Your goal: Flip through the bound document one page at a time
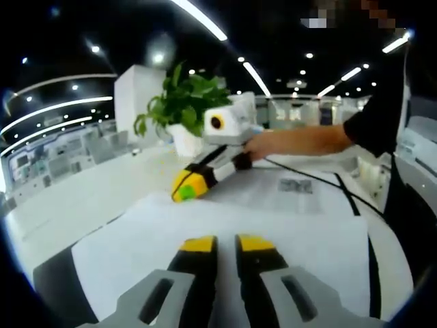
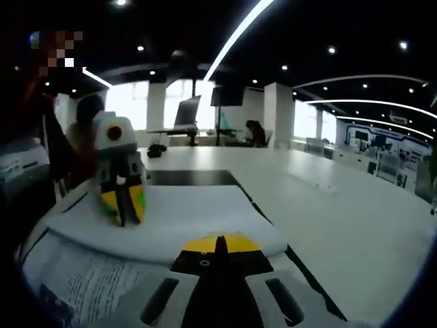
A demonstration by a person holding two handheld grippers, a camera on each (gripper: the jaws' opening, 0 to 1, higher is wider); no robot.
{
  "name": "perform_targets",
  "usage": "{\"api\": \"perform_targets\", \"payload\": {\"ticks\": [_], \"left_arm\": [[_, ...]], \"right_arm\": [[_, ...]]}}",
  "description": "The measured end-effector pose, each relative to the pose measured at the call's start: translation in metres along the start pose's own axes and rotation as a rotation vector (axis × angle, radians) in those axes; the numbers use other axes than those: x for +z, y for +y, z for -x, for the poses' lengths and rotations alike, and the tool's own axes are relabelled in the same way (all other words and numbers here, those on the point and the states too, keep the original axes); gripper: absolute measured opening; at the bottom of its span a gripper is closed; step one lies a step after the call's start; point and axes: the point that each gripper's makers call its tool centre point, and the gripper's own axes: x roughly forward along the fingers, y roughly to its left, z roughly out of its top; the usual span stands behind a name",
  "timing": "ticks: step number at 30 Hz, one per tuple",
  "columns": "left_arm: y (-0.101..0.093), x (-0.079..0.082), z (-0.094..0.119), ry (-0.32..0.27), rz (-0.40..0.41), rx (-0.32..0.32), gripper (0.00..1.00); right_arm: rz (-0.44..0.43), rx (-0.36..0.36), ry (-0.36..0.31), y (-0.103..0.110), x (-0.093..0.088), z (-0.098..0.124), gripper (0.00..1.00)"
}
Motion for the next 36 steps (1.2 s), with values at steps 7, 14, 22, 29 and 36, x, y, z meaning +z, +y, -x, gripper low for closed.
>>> {"api": "perform_targets", "payload": {"ticks": [7,14,22,29,36], "left_arm": [[0.000,0.000,0.000,0.000,-0.001,0.000,0.13],[-0.001,0.000,0.000,0.000,0.000,0.000,0.13],[0.000,0.000,0.000,0.000,0.000,0.001,0.13],[-0.001,0.000,0.000,0.000,0.000,0.001,0.13],[-0.001,0.000,0.000,-0.001,-0.001,0.000,0.13]], "right_arm": [[0.002,0.019,-0.003,0.013,0.000,0.004,0.04],[0.009,0.051,-0.008,0.035,0.000,0.009,0.04],[0.011,0.073,-0.011,0.052,0.001,0.012,0.04],[0.017,0.099,-0.014,0.068,0.002,0.015,0.04],[0.012,0.137,-0.017,0.088,0.003,0.019,0.04]]}}
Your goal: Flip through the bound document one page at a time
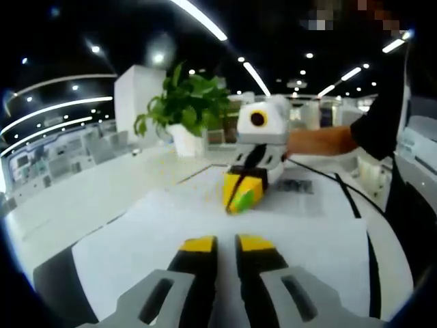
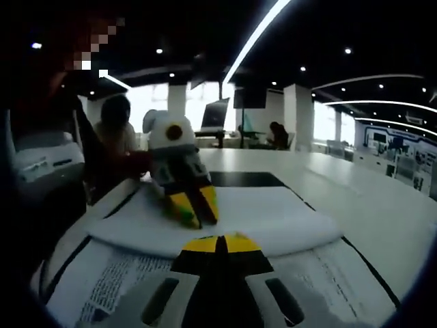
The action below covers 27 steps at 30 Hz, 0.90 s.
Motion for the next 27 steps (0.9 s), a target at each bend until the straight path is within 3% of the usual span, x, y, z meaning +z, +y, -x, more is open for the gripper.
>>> {"api": "perform_targets", "payload": {"ticks": [8,15,27], "left_arm": [[0.000,0.000,0.000,-0.001,0.001,0.000,0.13],[0.000,0.001,0.000,-0.002,0.000,-0.002,0.13],[0.000,0.002,0.000,-0.004,-0.001,-0.003,0.13]], "right_arm": [[0.006,0.028,0.002,0.019,-0.001,0.001,0.04],[0.027,0.058,0.004,0.051,-0.004,0.002,0.04],[0.055,0.084,0.012,0.085,-0.001,0.004,0.04]]}}
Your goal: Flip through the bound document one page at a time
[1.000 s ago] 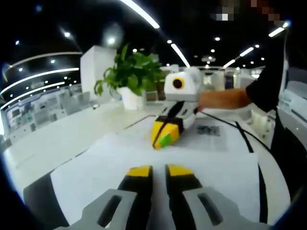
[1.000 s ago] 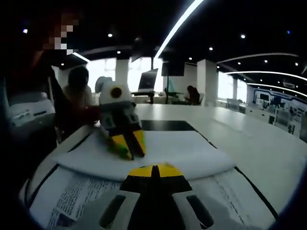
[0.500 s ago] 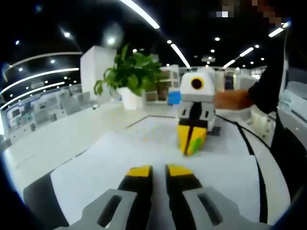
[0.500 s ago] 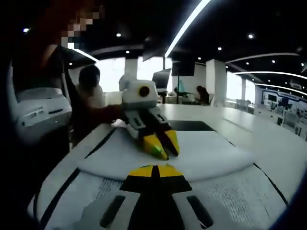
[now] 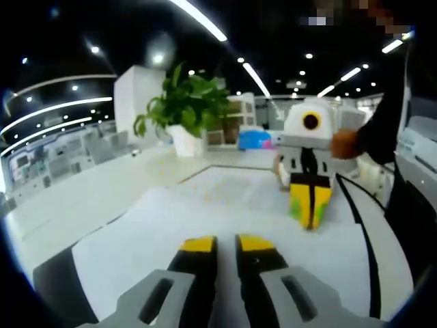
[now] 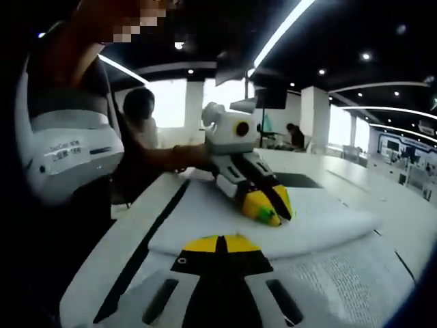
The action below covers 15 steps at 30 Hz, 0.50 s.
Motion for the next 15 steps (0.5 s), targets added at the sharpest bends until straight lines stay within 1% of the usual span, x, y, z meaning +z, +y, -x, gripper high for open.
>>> {"api": "perform_targets", "payload": {"ticks": [9,15], "left_arm": [[0.000,0.000,0.000,-0.002,0.001,0.000,0.13],[0.001,0.001,-0.001,-0.003,0.004,0.001,0.13]], "right_arm": [[0.006,0.026,0.007,0.024,0.001,-0.001,0.04],[0.008,0.042,0.009,0.034,0.002,0.000,0.04]]}}
